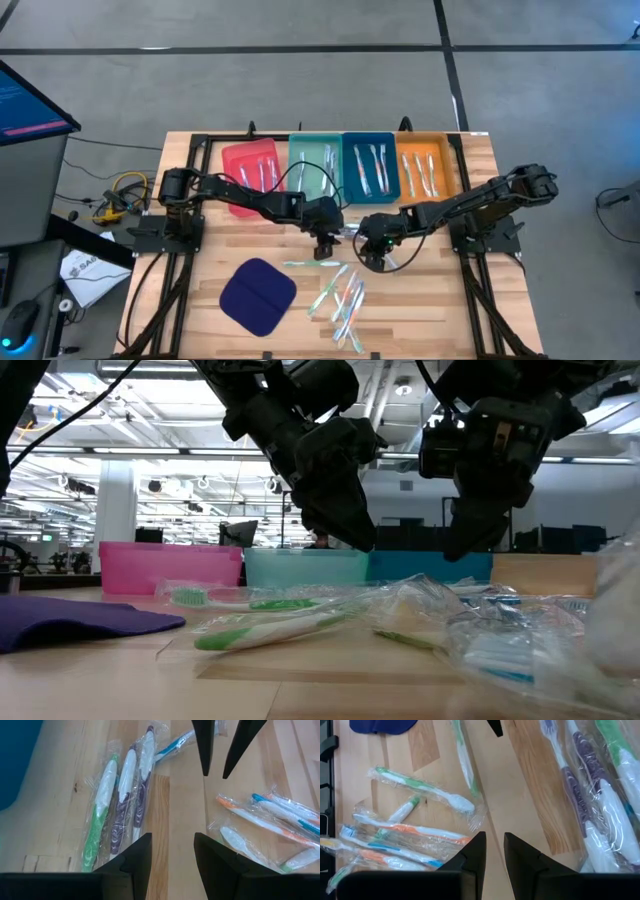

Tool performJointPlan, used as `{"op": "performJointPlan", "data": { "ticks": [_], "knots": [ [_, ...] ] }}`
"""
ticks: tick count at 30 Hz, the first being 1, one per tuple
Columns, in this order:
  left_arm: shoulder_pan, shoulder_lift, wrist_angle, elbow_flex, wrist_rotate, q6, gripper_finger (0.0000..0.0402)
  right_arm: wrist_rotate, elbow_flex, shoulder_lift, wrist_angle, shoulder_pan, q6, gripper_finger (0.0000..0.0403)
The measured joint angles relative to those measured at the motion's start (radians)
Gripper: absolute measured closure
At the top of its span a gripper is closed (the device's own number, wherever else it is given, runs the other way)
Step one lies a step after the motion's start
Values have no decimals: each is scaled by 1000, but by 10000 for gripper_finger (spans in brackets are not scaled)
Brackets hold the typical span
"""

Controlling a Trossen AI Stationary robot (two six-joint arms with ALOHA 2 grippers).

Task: Pick & Place Toothbrushes
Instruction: Put the purple toothbrush into the green bin

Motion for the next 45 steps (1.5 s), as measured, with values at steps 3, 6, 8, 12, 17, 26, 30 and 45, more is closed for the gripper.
{"op": "performJointPlan", "data": {
  "ticks": [3, 6, 8, 12, 17, 26, 30, 45],
  "knots": [
    [0, 0, 0, 0, 0, -5, 261, -4, 0, 0, 0, 0, 0, 339],
    [0, 0, 0, 0, 0, -8, 261, -22, 0, 0, 0, 0, -7, 339],
    [0, 0, 0, 0, 0, -11, 261, -25, 0, 0, 0, 0, -7, 339],
    [2, 0, 0, 0, 0, -23, 261, -26, 0, 0, 0, 0, -7, 339],
    [2, 0, 0, 0, 0, -23, 261, -26, 0, 0, 0, 0, -7, 339],
    [2, -2, 1, 0, 0, -23, 261, -33, 0, -2, 0, 0, -7, 339],
    [2, -2, 0, 0, 0, -26, 261, -42, 0, -2, 1, 0, -47, 339],
    [2, -3, 4, 0, 0, -30, 261, -52, 0, -2, 75, -23, -52, 339]
  ]
}}
